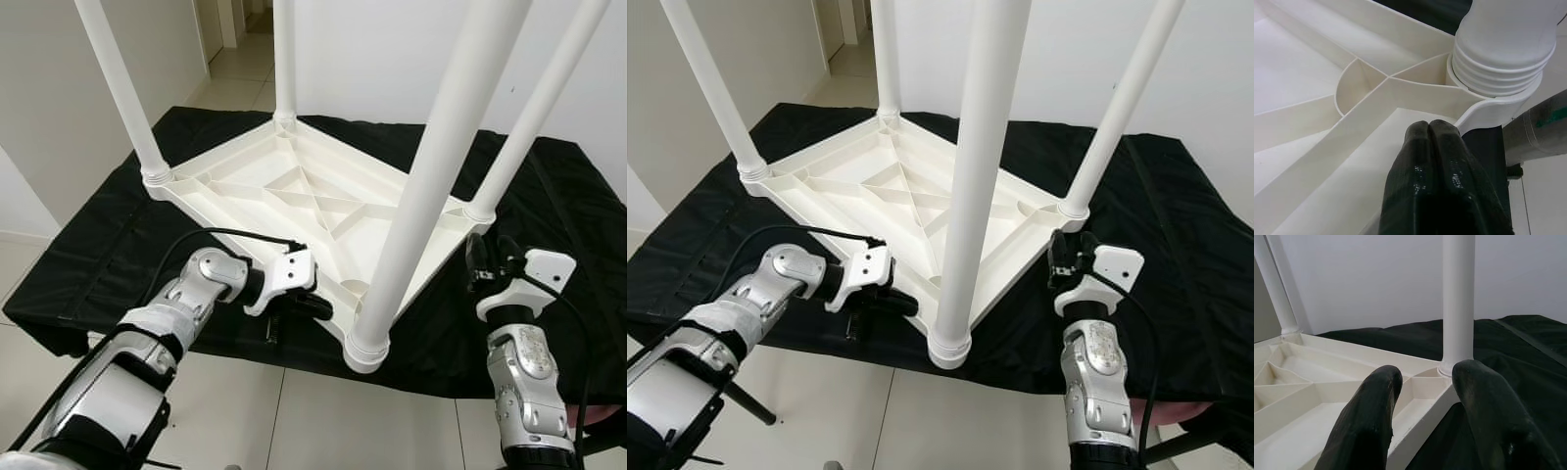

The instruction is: Building children table

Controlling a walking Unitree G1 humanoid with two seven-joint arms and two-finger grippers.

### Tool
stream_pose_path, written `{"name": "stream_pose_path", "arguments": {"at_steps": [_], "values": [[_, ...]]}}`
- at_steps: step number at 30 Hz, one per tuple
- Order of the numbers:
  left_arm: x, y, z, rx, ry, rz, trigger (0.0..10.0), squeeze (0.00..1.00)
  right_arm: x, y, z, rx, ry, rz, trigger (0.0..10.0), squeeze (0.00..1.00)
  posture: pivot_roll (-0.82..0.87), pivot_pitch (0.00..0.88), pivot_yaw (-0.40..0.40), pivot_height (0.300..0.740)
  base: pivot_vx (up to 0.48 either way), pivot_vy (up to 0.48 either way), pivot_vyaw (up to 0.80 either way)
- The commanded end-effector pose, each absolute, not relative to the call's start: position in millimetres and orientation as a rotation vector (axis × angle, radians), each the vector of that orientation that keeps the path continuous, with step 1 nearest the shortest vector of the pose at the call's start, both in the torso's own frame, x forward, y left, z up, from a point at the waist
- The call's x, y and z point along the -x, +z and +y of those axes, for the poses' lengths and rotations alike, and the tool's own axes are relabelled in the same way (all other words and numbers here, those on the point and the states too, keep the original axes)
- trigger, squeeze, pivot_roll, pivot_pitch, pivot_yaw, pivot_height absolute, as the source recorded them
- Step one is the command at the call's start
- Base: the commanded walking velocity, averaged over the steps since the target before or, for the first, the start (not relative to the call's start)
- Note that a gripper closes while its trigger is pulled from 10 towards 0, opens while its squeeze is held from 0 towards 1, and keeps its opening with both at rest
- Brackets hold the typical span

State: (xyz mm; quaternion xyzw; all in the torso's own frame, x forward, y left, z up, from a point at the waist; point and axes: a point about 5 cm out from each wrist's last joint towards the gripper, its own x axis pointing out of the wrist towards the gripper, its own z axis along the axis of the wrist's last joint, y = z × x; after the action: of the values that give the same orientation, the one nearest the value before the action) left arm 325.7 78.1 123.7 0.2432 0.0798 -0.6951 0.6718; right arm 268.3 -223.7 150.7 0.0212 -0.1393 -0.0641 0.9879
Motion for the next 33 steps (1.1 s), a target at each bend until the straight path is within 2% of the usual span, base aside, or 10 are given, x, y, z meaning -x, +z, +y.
{"name": "stream_pose_path", "arguments": {"at_steps": [1,7,8,9,12,18,25,26,33], "values": [[-329.9,112.3,86.5,-0.55,-1.429,0.223,0.0,0.0,-268.6,148.3,-223.6,-0.046,-0.143,-0.266,10.0,0.0,-0.13,0.0,0.041,0.74,0.0,0.0,0.0],[-328.5,109.8,86.6,-0.543,-1.428,0.225,0.0,0.0,-268.7,147.5,-222.6,-0.05,-0.147,-0.263,10.0,0.0,-0.13,0.0,0.038,0.74,0.0,0.0,0.0],[-326.8,110.5,84.8,-0.53,-1.454,0.224,10.0,0.0,-268.9,147.6,-223.1,-0.048,-0.146,-0.263,10.0,0.0,-0.13,0.0,0.037,0.74,0.0,0.0,0.0],[-325.8,112.9,83.1,-0.515,-1.481,0.219,10.0,1.0,-269.3,148.1,-224.3,-0.046,-0.146,-0.263,10.0,0.0,-0.13,0.0,0.035,0.74,0.0,0.0,0.0],[-324.4,118.4,80.8,-0.501,-1.542,0.211,10.0,1.0,-270.1,149.1,-226.8,-0.04,-0.15,-0.263,10.0,0.0,-0.13,0.0,0.035,0.74,0.0,0.0,0.0],[-326.7,124.9,79.4,-0.51,-1.556,0.195,10.0,1.0,-270.1,149.4,-227.9,-0.038,-0.157,-0.264,10.0,0.0,-0.13,0.0,0.037,0.74,0.0,0.0,0.0],[-329.7,122.9,81.2,-0.647,-1.559,0.225,10.0,1.0,-270.8,149.6,-228.1,-0.042,-0.161,-0.265,10.0,0.0,-0.13,0.005,0.038,0.74,0.0,0.0,0.0],[-329.5,122.2,82.3,-0.665,-1.57,0.235,10.0,0.01,-270.8,149.9,-228.5,-0.041,-0.162,-0.265,10.0,0.0,-0.12,0.011,0.038,0.74,0.0,0.0,0.0],[-330.9,122.4,89.4,-0.708,-1.593,0.285,10.0,0.0,-269.9,150.4,-231.5,-0.036,-0.171,-0.266,10.0,0.0,-0.12,0.02,0.04,0.74,0.0,0.0,0.0]]}}
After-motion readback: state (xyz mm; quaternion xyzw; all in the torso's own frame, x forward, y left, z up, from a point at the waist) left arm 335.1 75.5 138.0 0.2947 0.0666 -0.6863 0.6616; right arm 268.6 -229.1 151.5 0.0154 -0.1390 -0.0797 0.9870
